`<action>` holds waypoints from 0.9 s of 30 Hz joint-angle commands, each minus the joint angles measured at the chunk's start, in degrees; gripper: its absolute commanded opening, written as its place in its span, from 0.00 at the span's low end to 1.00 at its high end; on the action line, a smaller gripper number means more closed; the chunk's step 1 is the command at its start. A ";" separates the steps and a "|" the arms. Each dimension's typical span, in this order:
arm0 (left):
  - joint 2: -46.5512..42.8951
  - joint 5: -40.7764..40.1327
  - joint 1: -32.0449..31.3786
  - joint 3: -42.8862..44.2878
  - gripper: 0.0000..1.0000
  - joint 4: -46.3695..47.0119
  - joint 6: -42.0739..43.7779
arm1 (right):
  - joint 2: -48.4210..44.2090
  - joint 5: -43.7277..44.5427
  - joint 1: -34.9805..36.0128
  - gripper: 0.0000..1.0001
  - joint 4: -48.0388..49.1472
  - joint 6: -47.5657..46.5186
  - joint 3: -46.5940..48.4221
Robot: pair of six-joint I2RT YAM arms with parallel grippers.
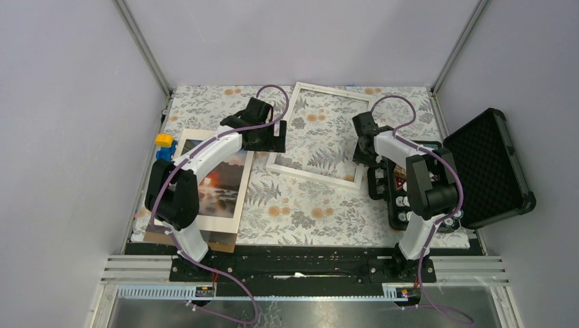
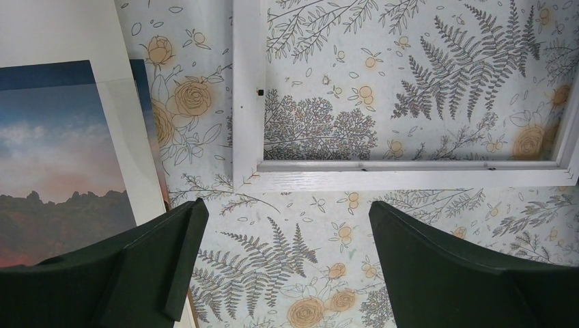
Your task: Put the photo into the frame
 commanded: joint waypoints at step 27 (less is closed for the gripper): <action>13.40 8.42 5.92 -0.62 0.99 8.12 -3.67 | -6.90 -25.20 -8.14 0.33 -1.36 -9.86 1.34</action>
